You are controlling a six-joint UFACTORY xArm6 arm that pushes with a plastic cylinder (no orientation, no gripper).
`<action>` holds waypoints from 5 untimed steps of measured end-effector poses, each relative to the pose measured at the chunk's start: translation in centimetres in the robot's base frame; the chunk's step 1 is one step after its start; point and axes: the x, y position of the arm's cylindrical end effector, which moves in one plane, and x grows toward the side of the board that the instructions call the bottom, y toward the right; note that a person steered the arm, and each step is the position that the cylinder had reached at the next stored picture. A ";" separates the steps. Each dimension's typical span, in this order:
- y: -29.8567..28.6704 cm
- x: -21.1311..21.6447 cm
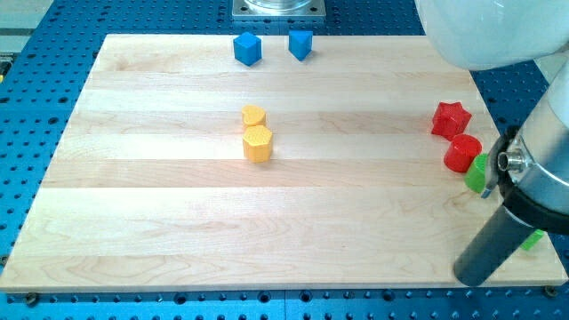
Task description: Slightly move the green circle to the left
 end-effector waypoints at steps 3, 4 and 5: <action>7.0 -5.2; 6.9 -5.2; 10.6 -8.5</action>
